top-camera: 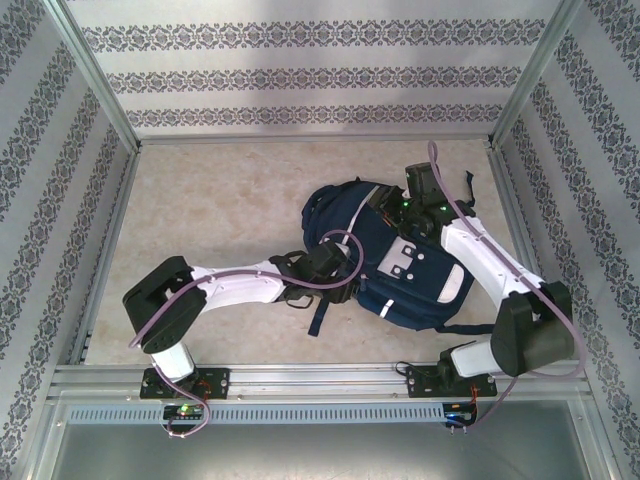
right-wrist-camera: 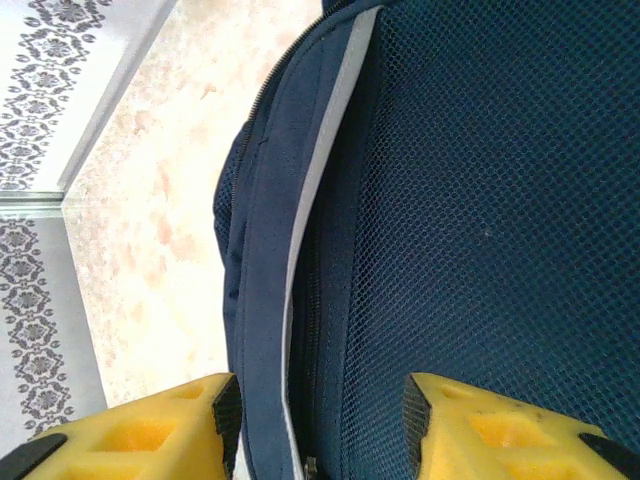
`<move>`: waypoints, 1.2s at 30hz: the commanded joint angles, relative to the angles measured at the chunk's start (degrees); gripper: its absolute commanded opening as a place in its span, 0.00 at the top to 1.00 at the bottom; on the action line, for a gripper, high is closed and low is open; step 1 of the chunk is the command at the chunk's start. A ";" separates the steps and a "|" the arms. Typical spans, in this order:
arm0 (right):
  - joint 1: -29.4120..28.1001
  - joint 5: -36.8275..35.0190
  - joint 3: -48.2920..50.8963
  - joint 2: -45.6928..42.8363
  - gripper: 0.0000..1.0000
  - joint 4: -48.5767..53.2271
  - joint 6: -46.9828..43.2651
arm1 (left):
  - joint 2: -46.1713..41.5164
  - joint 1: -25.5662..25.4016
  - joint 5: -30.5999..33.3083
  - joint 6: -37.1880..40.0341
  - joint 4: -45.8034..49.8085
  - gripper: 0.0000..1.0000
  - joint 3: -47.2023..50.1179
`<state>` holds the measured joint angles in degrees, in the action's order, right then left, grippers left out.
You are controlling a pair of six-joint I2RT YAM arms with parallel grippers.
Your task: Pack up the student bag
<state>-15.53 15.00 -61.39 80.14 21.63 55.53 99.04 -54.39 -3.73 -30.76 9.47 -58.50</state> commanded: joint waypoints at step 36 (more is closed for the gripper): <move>-9.37 2.87 -10.95 11.68 1.00 2.55 1.98 | -19.69 3.08 2.65 -3.66 -6.52 0.57 14.97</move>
<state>-26.35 16.88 -71.05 95.48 27.42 53.89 77.38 -52.01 -0.10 -34.94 6.39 -42.57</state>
